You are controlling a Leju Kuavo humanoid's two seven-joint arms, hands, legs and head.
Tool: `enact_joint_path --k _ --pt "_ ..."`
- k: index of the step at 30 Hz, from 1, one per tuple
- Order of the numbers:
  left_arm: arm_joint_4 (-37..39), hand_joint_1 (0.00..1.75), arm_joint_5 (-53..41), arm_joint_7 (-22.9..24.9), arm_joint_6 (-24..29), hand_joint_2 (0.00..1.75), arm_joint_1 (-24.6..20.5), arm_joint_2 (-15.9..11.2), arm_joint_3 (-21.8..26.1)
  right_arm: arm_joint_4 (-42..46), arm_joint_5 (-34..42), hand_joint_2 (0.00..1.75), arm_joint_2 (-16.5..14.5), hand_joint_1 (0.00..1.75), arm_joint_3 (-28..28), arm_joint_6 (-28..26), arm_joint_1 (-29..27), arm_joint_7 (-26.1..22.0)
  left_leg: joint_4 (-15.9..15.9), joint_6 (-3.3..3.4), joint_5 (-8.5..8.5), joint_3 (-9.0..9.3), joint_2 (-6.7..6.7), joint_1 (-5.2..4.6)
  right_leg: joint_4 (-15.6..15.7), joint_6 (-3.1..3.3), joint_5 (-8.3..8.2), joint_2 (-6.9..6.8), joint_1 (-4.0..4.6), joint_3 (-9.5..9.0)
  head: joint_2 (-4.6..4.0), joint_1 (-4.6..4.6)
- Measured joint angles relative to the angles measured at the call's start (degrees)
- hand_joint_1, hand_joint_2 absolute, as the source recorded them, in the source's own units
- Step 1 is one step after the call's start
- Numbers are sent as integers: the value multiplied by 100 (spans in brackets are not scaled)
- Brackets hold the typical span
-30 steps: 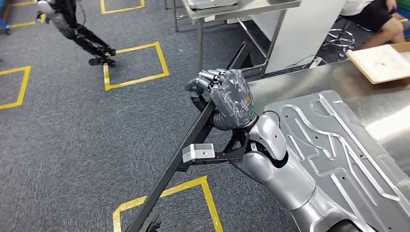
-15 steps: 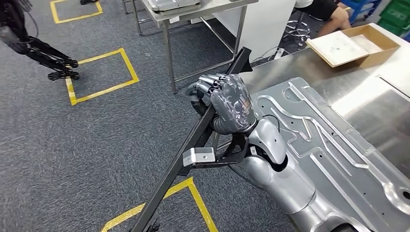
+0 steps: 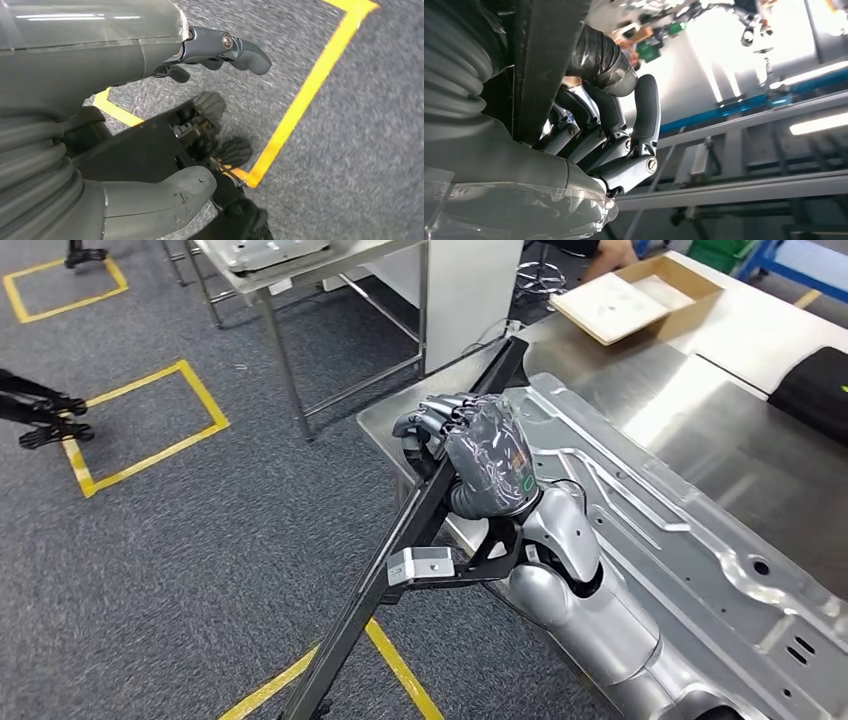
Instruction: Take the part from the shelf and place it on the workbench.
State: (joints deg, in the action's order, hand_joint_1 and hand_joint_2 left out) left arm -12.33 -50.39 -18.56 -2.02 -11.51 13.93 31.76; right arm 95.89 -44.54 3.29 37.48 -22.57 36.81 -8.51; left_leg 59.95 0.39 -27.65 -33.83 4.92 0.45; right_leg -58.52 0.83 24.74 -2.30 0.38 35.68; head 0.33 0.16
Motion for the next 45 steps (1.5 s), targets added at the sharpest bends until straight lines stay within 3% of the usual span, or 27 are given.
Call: enact_joint_path --k 2,4,5,6,8,10,12,14,16,18,20,21,22,23,25,27,30,32,34,35,36,37,39,41,43,45 --pt "0 0 2 -13 3 175 5 -2 0 1 1 175 0 175 -3 -3 -7 0 494 -50 -298 -209 -287 21 32 54 -28 125 -45 -27 0 -2" --pt "0 0 3 -24 9 175 29 -8 0 -4 2 175 0 175 -4 -3 -25 1 1220 -83 -605 -564 -426 24 18 78 -29 263 -55 -21 0 -3" --pt "0 0 3 -32 15 175 41 -12 0 -9 2 175 1 175 -4 -3 -37 1 1437 -92 -637 -682 -440 25 4 78 -28 345 -55 -15 0 -3" --pt "0 0 3 -42 25 175 47 -15 0 -13 2 175 1 175 -4 -3 -46 0 1439 -93 -552 -700 -444 25 -12 76 -24 427 -55 -11 0 -2" --pt "0 0 1 -60 45 175 43 -17 0 -18 3 175 1 175 -4 -3 -55 -5 857 -66 -142 -451 -514 28 -49 60 -12 587 -58 -9 0 -3" --pt "0 0 -2 -68 59 175 36 -19 0 -19 4 175 1 175 -4 -3 -55 -10 186 -18 115 -146 -734 41 -92 19 1 715 -55 17 0 -2" --pt "0 0 -4 -69 63 175 36 -21 0 -20 5 175 2 175 -6 -4 -59 -10 -34 25 128 -49 -845 33 -105 -50 -11 818 -76 61 0 -2" --pt "0 0 -5 -69 66 175 32 -14 0 -19 6 175 9 175 -16 -6 -65 -9 -74 77 161 -36 -751 31 -89 -123 -30 864 -96 83 0 -2" --pt "0 0 -5 -74 68 175 18 -3 1 -18 6 175 19 175 -38 -8 -60 -13 -141 150 201 -11 -639 60 -241 -178 84 634 -71 158 0 9" --pt "0 0 -5 -79 69 175 22 -1 2 -18 6 175 23 175 -52 -9 -55 -16 -174 195 213 2 -516 68 -808 -223 407 346 -72 427 0 19" --pt "0 0 -5 -79 62 175 47 -7 2 -23 7 175 33 175 -54 -10 -63 -17 -171 203 201 -1 -383 64 -1463 -265 670 273 -110 749 0 19" --pt "0 0 -5 -81 46 175 57 -9 2 -30 8 175 40 175 -57 -10 -68 -17 -168 199 191 1 -312 64 -1572 -282 658 257 -128 803 0 18" --pt "0 0 -4 -85 22 175 60 -10 2 -38 11 175 48 175 -64 -10 -67 -17 -164 190 180 6 -246 65 -1456 -293 537 233 -142 741 0 18" --pt "0 0 -3 -91 -4 175 60 -10 2 -48 15 175 54 175 -73 -10 -65 -16 -159 177 166 18 -185 65 -1150 -295 347 179 -151 579 0 18" --pt "0 0 1 -110 -38 175 54 -11 2 -71 28 175 62 175 -110 -9 -46 -11 -148 133 131 49 -80 46 -391 -259 54 -88 -115 186 0 17" --pt "0 0 3 -131 -48 175 51 -15 2 -112 45 175 79 175 -170 -8 -13 1 -145 74 103 76 17 17 -60 -188 -1 -228 -53 35 0 15" --pt "0 0 -1 -151 -58 175 42 -18 2 -220 92 175 138 175 -318 -4 11 26 -145 -19 52 119 147 14 -25 -88 -20 -33 -46 33 0 14" --pt "0 0 -9 -162 -67 175 35 -18 1 -329 123 175 179 175 -464 2 45 59 121 -61 -145 26 -35 36 24 -15 -50 89 -83 4 0 12" --pt "0 0 -13 -168 -73 175 55 -19 1 -476 145 175 211 175 -632 8 79 97 831 -76 -500 -307 -327 53 33 30 -60 212 -94 2 0 12" --pt "0 0 -13 -168 -76 175 75 -21 1 -548 153 175 228 175 -703 10 82 107 1212 -81 -636 -501 -403 56 24 38 -59 287 -90 6 0 12" --pt "0 0 -14 -168 -79 175 95 -24 1 -605 162 175 246 175 -758 13 78 112 1446 -84 -672 -631 -435 56 12 41 -56 365 -86 10 0 13" --pt "0 0 -14 -168 -81 175 109 -26 1 -652 170 175 264 175 -799 15 75 113 1463 -81 -587 -664 -450 57 -5 41 -50 448 -84 13 0 13" --pt "0 0 -14 -168 -82 175 112 -28 0 -716 180 175 286 175 -855 16 78 113 917 -57 -175 -454 -499 62 -48 27 -32 614 -85 15 0 13" --pt "0 0 -14 -169 -83 175 104 -31 1 -762 184 175 297 175 -906 18 90 123 251 -21 106 -171 -711 77 -101 -13 -12 758 -90 47 0 15" --pt "0 0 -13 -170 -84 175 108 -35 1 -808 167 175 313 175 -947 21 97 167 0 9 128 -73 -856 67 -123 -86 -27 880 -118 115 0 14" --pt "0 0 -12 -169 -84 175 110 -34 0 -876 108 175 367 175 -1012 13 84 225 -66 64 155 -55 -772 56 -107 -172 -50 961 -153 152 0 10"
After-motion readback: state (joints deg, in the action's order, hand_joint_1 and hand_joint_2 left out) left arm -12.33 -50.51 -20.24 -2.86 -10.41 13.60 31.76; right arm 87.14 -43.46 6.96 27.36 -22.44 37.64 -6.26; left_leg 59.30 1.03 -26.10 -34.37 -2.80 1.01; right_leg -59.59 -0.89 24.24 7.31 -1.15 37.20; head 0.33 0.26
